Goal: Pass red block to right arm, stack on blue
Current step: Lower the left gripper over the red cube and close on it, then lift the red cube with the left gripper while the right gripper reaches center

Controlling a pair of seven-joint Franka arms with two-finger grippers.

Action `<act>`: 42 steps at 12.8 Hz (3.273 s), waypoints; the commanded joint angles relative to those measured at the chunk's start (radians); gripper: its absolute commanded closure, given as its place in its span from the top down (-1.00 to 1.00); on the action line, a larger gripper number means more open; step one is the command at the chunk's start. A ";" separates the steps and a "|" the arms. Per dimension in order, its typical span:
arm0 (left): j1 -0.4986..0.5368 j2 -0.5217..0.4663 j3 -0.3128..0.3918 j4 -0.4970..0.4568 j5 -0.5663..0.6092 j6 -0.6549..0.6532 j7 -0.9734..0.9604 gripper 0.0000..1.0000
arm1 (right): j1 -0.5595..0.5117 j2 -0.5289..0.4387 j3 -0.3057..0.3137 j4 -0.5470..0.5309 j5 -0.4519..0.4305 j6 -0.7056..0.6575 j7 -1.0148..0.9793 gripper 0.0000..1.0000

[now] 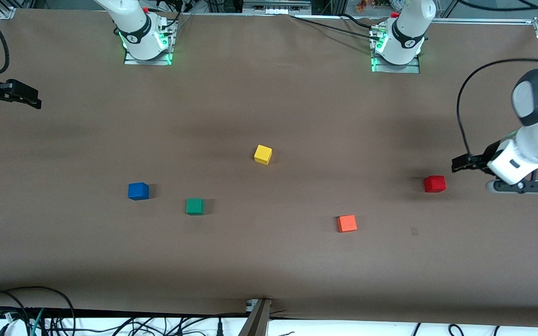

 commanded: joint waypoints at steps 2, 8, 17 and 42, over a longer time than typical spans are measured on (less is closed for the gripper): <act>0.036 0.076 -0.003 -0.066 0.014 0.195 0.099 1.00 | -0.011 0.016 0.003 0.023 0.000 -0.002 -0.025 1.00; 0.044 0.162 -0.005 -0.211 0.014 0.461 0.135 1.00 | -0.009 0.035 0.003 0.049 0.000 -0.007 -0.039 1.00; 0.044 0.254 -0.005 -0.219 0.014 0.495 0.135 0.98 | -0.006 0.047 0.004 0.047 0.006 -0.001 -0.028 1.00; 0.182 0.224 -0.335 -0.094 -0.954 0.291 1.326 -0.66 | 0.055 0.380 0.032 0.033 0.919 -0.012 -0.054 1.00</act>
